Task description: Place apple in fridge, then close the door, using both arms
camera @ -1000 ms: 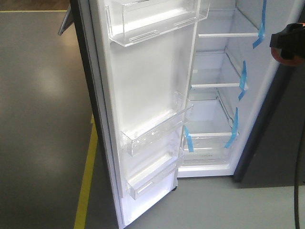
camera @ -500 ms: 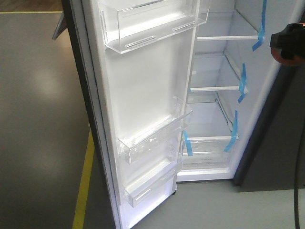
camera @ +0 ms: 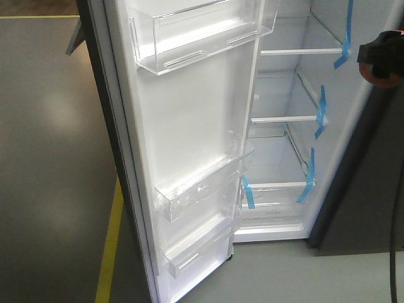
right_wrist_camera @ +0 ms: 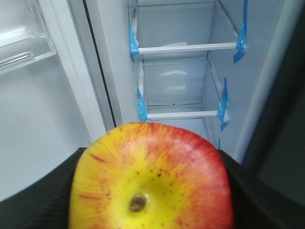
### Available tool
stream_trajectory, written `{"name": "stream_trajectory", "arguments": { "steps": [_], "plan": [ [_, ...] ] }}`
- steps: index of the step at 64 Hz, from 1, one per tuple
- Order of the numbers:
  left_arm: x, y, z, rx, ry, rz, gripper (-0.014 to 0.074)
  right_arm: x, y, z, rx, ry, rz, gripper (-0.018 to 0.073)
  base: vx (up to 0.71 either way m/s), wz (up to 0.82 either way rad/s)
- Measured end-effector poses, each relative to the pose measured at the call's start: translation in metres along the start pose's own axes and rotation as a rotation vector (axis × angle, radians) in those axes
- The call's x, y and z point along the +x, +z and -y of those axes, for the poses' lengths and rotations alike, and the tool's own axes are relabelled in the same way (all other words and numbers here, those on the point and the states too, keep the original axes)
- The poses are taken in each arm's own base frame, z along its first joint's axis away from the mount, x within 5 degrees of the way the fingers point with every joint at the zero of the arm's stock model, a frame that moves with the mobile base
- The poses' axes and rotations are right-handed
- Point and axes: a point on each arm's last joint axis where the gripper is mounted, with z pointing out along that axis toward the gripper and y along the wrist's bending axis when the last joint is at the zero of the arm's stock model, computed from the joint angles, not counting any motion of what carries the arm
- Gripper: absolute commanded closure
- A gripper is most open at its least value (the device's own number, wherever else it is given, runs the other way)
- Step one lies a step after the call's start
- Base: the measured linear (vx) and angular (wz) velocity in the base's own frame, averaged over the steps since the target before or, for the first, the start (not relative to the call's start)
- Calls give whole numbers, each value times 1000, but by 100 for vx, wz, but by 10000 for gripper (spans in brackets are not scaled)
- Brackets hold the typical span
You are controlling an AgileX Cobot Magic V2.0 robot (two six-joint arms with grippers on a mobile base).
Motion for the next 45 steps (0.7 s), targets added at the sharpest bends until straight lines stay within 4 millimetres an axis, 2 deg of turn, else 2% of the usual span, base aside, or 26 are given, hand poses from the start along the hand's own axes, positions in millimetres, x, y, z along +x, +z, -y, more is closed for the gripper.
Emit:
{"name": "stream_trajectory", "arguments": {
  "steps": [45],
  "plan": [
    [0,0,0,0,0,0,602,0,0,0,0,0,0,552,2,-1]
  ]
}}
